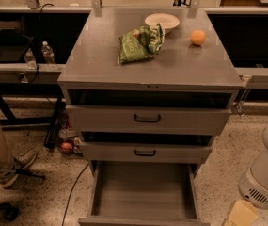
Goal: Close bottom drawer
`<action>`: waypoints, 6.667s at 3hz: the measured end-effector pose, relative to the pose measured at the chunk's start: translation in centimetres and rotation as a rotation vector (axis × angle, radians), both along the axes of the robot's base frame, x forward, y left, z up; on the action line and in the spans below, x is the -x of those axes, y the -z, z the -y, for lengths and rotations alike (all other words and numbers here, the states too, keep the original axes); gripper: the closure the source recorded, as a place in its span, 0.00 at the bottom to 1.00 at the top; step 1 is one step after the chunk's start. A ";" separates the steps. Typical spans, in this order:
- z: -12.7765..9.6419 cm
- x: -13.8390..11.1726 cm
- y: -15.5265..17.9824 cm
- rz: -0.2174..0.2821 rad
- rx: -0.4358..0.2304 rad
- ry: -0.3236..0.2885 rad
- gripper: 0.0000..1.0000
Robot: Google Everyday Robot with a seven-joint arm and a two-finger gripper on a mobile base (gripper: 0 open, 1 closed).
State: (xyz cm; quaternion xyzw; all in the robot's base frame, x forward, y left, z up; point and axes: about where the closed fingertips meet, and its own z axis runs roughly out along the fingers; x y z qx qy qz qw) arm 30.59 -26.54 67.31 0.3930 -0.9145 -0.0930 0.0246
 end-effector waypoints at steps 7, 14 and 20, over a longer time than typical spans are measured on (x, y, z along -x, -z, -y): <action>-6.4 2.1 29.2 -0.351 -0.294 0.149 0.00; -6.9 0.2 42.0 -0.316 -0.454 0.206 0.73; -7.2 -3.4 50.4 -0.078 -0.359 0.138 1.00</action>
Offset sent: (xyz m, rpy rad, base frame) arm 0.0117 0.0192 -0.1102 0.1984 0.0755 -0.0496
